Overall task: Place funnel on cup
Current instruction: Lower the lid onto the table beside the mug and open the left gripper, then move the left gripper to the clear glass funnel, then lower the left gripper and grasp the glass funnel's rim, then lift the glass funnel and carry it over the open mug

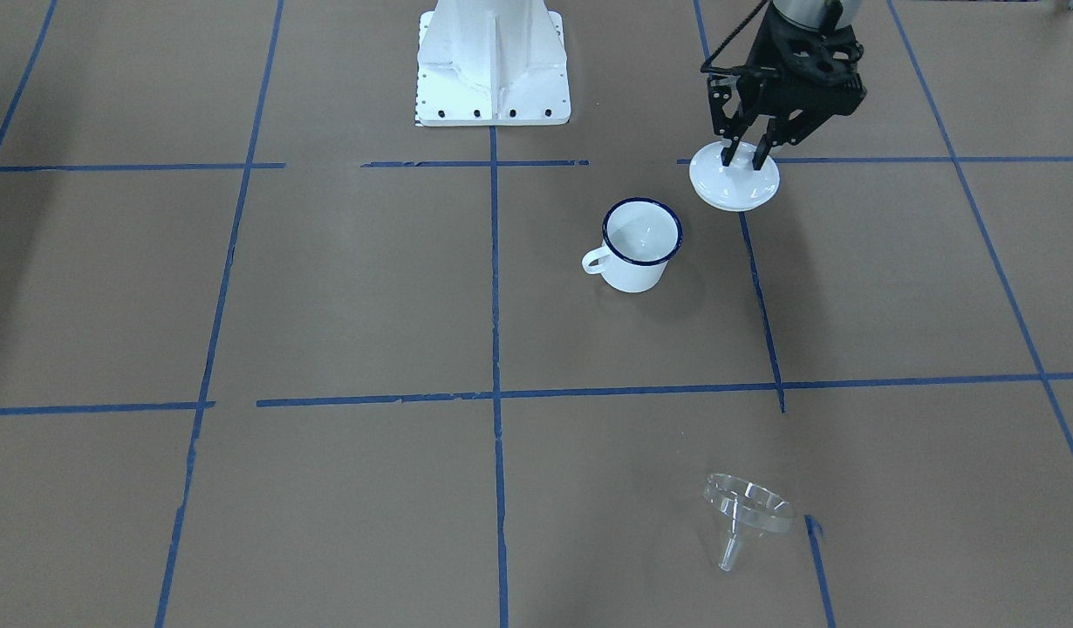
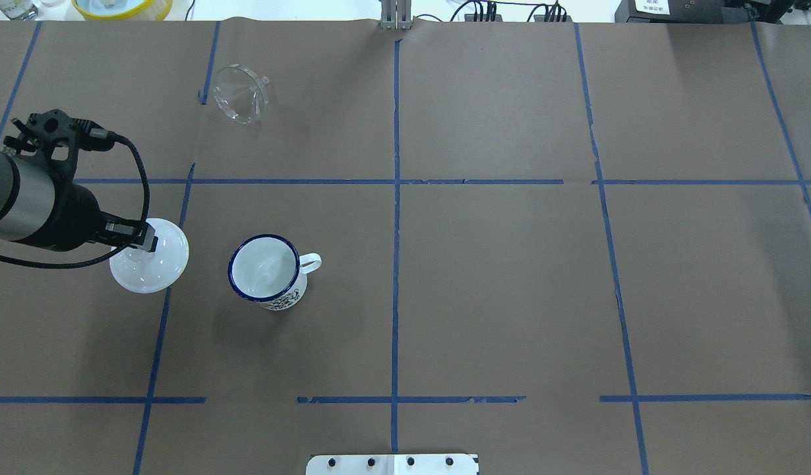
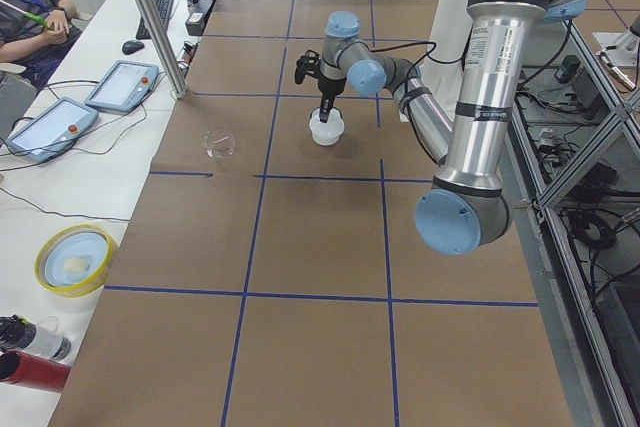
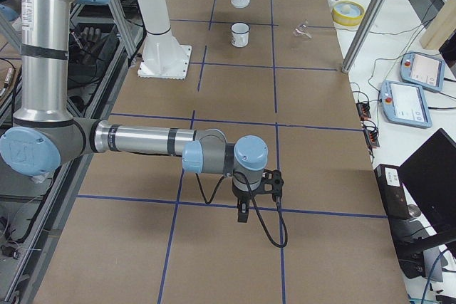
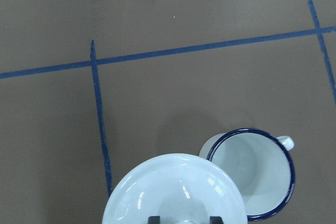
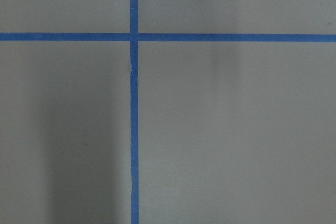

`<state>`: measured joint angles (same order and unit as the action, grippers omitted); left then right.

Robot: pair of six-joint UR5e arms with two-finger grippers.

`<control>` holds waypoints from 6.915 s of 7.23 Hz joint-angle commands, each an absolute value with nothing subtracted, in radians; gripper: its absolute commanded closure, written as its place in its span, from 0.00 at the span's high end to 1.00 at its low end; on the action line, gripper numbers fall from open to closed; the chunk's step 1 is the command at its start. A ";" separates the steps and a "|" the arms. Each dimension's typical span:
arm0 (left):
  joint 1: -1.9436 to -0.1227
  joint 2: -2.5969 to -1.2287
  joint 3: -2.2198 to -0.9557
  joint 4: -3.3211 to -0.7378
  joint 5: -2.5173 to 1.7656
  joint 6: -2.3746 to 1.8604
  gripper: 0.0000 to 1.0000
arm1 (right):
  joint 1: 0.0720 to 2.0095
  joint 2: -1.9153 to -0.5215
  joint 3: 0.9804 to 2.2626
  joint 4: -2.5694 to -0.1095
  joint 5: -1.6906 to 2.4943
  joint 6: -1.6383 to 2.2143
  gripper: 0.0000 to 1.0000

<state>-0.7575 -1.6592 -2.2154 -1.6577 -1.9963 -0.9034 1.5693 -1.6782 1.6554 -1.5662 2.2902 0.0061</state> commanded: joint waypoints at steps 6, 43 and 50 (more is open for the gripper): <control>-0.615 -1.617 -1.911 -2.054 -1.985 -1.068 0.00 | 1.569 -1.678 1.655 -1.566 2.290 0.006 1.00; -0.969 -2.230 -1.703 -2.065 -1.868 -2.064 0.00 | 1.569 -1.678 1.657 -1.566 2.290 0.006 1.00; -0.761 -2.384 -1.999 -0.927 -1.945 -1.469 0.00 | 1.569 -1.678 1.657 -1.566 2.290 0.006 1.00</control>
